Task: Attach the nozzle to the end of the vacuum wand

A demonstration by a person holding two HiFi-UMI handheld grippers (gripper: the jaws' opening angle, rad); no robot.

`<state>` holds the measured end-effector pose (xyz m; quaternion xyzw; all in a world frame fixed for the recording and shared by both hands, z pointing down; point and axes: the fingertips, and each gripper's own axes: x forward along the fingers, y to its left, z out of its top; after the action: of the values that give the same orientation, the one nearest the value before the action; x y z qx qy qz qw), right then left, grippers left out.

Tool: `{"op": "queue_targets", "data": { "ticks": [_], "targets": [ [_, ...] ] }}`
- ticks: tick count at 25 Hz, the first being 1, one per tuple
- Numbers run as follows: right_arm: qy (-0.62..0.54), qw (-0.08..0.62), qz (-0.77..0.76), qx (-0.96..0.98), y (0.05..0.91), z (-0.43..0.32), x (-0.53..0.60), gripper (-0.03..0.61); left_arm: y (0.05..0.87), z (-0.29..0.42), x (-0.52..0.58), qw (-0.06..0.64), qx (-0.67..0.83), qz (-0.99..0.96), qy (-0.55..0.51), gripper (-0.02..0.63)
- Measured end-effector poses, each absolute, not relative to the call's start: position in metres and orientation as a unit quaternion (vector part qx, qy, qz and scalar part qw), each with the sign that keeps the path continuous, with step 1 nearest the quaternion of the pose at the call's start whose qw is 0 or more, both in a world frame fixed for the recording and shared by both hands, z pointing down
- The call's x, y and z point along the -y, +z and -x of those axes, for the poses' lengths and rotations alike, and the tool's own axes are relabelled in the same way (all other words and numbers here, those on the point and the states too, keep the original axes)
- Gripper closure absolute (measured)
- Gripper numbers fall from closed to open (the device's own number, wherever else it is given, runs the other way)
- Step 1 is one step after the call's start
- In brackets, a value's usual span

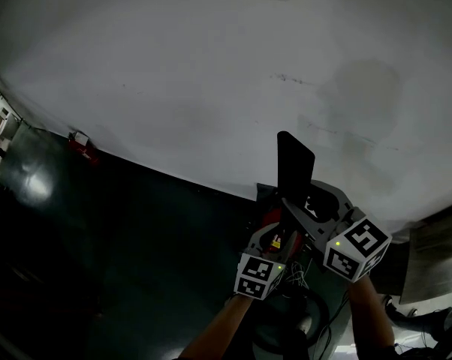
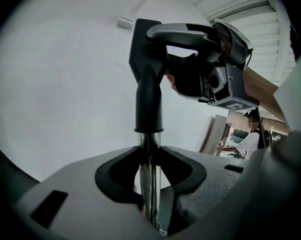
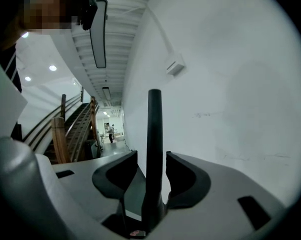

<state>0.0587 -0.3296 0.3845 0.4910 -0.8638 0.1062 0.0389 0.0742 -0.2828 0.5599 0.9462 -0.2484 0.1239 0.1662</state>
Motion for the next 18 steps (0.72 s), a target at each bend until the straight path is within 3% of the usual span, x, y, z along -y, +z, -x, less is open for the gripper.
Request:
{"op": "queue_targets", "data": {
  "ticks": [10, 18],
  "targets": [
    [0.124, -0.064, -0.538, 0.831, 0.354, -0.108, 0.297, 0.408, 0.577, -0.067, 0.320, 0.189, 0.255, -0.940, 0.129, 0.479],
    [0.180, -0.125, -0.567, 0.794, 0.382, -0.140, 0.260, 0.408, 0.607, -0.043, 0.366, 0.221, 0.277, -0.927, 0.126, 0.479]
  ]
}}
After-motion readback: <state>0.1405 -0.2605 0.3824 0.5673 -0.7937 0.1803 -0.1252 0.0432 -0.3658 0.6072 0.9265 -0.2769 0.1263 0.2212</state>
